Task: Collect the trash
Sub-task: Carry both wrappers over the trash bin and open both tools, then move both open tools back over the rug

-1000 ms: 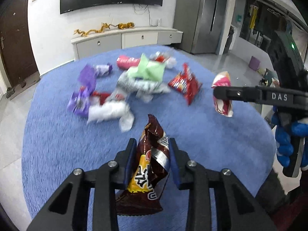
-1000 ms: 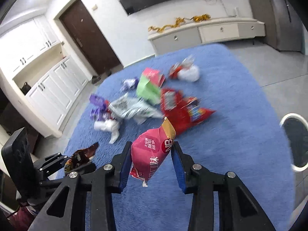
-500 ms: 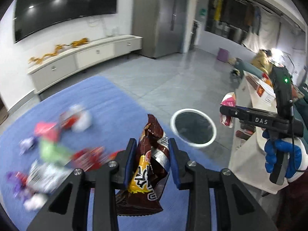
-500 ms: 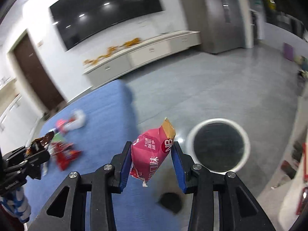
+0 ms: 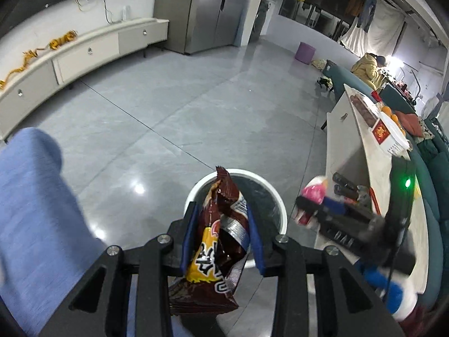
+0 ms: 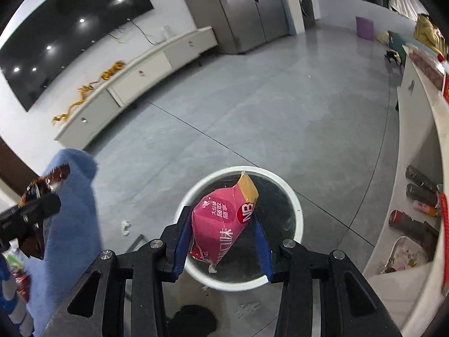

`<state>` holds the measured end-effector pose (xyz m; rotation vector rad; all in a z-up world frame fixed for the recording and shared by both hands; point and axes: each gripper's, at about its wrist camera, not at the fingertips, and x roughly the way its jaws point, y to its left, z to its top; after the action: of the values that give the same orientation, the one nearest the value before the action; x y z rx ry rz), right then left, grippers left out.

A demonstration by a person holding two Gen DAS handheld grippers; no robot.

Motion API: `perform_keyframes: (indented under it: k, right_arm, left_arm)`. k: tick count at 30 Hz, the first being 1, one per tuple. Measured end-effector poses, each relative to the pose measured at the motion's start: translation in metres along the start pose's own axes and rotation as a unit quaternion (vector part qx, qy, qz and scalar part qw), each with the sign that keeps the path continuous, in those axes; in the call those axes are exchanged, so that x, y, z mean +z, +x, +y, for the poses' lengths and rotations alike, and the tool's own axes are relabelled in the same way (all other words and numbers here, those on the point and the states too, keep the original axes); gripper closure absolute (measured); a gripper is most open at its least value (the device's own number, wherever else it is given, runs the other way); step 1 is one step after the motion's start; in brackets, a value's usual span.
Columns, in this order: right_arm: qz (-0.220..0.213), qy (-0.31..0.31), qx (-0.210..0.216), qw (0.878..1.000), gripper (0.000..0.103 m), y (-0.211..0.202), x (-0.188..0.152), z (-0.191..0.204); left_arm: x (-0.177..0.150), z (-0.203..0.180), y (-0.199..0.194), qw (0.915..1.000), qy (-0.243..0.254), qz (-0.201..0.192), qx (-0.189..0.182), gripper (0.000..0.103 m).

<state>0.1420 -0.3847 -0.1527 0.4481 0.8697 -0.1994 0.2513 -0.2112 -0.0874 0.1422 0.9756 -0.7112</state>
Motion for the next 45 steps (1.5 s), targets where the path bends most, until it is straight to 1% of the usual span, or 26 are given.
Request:
perform_keyframes:
  k: [2,4,5,6,7,8,12,15,19,22,25,27,30,34,36,39,42,45]
  right_arm:
    - [0.011,0.004,-0.005,1.0,0.062,0.017,0.002,-0.008]
    - [0.019,0.004,-0.012,1.0,0.061,0.034,0.003,-0.014]
    - [0.022,0.004,-0.016,1.0,0.061,0.038,0.004,-0.016]
    - [0.025,0.006,-0.019,0.999,0.057,0.045,0.005,-0.018]
    - [0.027,0.008,-0.022,0.999,0.051,0.051,0.008,-0.019]
    - [0.029,0.009,-0.029,0.999,0.048,0.055,0.006,-0.022]
    - [0.032,0.017,-0.037,0.999,0.047,0.061,0.007,-0.03]
    - [0.023,0.019,-0.039,0.999,0.047,0.053,0.007,-0.034]
    - [0.003,0.022,-0.041,0.999,0.047,0.029,0.004,-0.031]
    - [-0.019,0.007,-0.048,0.999,0.047,0.001,-0.003,-0.022]
    - [-0.039,-0.012,-0.051,0.998,0.047,-0.031,-0.011,-0.006]
    - [-0.055,-0.025,-0.049,0.997,0.047,-0.054,-0.017,0.008]
    - [-0.076,-0.045,-0.038,0.995,0.047,-0.087,-0.026,0.031]
    - [-0.106,-0.07,-0.018,0.992,0.041,-0.132,-0.037,0.065]
    - [-0.119,-0.084,-0.005,0.989,0.041,-0.152,-0.041,0.084]
    - [-0.136,-0.111,0.014,0.984,0.039,-0.18,-0.047,0.118]
    - [-0.144,-0.144,0.035,0.978,0.036,-0.198,-0.057,0.153]
    - [-0.139,-0.177,0.059,0.973,0.034,-0.205,-0.068,0.19]
  left_arm:
    - [0.009,-0.004,0.023,0.9999,-0.005,0.008,-0.005,0.069]
    - [0.016,-0.006,0.042,0.9998,-0.012,0.013,-0.013,0.067]
    - [0.019,-0.006,0.05,0.9995,-0.016,0.016,-0.02,0.062]
    - [0.022,-0.005,0.056,0.9993,-0.021,0.018,-0.026,0.052]
    - [0.024,-0.003,0.063,0.999,-0.028,0.019,-0.031,0.048]
    - [0.027,-0.002,0.066,0.9988,-0.031,0.018,-0.032,0.044]
    - [0.029,-0.005,0.076,0.9984,-0.039,0.02,-0.035,0.044]
    - [0.024,-0.008,0.063,0.9991,-0.034,0.002,-0.026,0.044]
    - [0.016,-0.01,0.031,0.9982,-0.043,-0.038,-0.017,0.044]
    - [0.005,-0.011,-0.006,0.9955,-0.049,-0.08,-0.007,0.044]
    - [-0.01,-0.018,-0.044,0.9953,-0.033,-0.091,0.002,0.044]
    - [-0.019,-0.021,-0.064,0.9946,-0.034,-0.097,0.008,0.044]
    - [-0.038,-0.019,-0.107,0.9923,-0.037,-0.117,0.019,0.044]
    - [-0.064,-0.009,-0.163,0.988,-0.037,-0.145,0.038,0.044]
    - [-0.084,0.004,-0.196,0.9846,-0.041,-0.162,0.052,0.044]
    - [-0.112,0.025,-0.233,0.98,-0.045,-0.18,0.072,0.043]
    - [-0.152,0.058,-0.268,0.9743,-0.06,-0.192,0.102,0.039]
    - [-0.197,0.102,-0.297,0.9673,-0.088,-0.197,0.134,0.039]
